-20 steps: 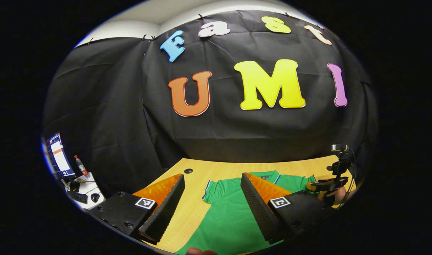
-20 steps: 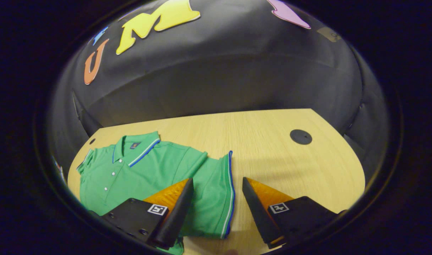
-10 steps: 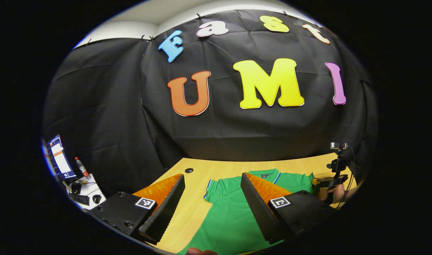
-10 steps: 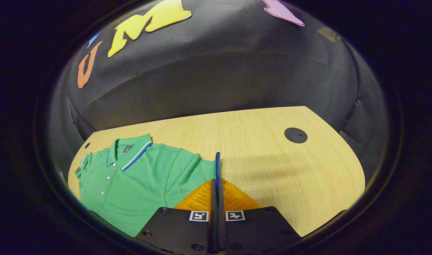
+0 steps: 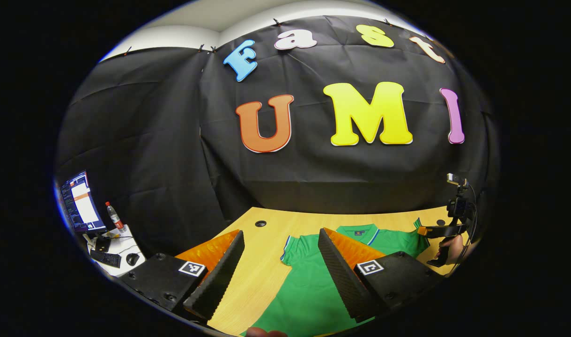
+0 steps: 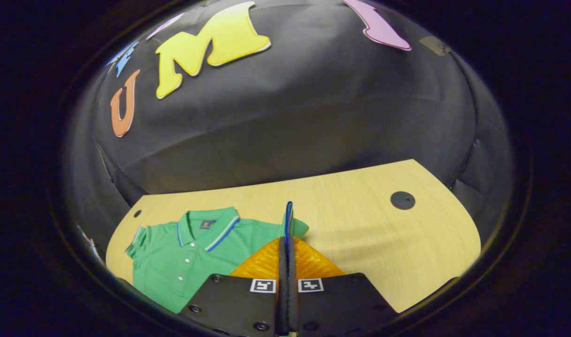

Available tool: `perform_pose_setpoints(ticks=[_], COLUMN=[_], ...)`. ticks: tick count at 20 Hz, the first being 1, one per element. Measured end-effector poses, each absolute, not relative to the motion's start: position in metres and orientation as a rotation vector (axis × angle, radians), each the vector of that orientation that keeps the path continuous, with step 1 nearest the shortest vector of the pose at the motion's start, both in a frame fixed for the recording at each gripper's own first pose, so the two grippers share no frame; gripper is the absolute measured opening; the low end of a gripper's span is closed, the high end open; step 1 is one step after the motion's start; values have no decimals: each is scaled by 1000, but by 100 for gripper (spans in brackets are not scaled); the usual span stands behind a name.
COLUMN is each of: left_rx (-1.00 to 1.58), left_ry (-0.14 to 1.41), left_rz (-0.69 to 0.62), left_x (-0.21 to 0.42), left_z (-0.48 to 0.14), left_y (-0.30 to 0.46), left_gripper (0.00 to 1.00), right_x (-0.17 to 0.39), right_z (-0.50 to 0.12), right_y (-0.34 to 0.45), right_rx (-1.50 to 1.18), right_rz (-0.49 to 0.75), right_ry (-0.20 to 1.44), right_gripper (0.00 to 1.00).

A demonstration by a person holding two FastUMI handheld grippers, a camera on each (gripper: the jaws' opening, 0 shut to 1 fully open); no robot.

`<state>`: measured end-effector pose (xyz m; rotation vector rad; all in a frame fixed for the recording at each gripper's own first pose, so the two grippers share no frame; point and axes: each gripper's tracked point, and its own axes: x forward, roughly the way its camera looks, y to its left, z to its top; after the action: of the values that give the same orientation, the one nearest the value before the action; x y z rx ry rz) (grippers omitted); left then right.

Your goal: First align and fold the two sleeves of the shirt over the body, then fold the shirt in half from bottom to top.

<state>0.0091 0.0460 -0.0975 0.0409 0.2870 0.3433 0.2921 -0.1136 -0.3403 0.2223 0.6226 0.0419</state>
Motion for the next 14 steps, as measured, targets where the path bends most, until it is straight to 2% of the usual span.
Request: perform_pose_setpoints(ticks=[3,6,7,12,13,14], left_rx=[23,15,13,30,37,41], left_ry=[273,266,265,260,259,257], left_rz=[370,392,398,424,432,437], left_x=[-1,-15,-20,-41,-45,-48], left_z=[-94,-92,-92,-88,-86,-86], left_y=[59,74,78,101,106,109], left_gripper=[100,100,100,100,100,100], right_x=[294,297,298,296,296,295], right_z=[-330,-334,-338,-371,-372,-373], right_y=[-71,-31,-19,31,41,47], right_rx=[221,208,196,182,195,194], right_rz=[87,120,128,155,169,175], right_ry=[617,633,642,717,721,720], right_gripper=[0,5,2,4,7,15])
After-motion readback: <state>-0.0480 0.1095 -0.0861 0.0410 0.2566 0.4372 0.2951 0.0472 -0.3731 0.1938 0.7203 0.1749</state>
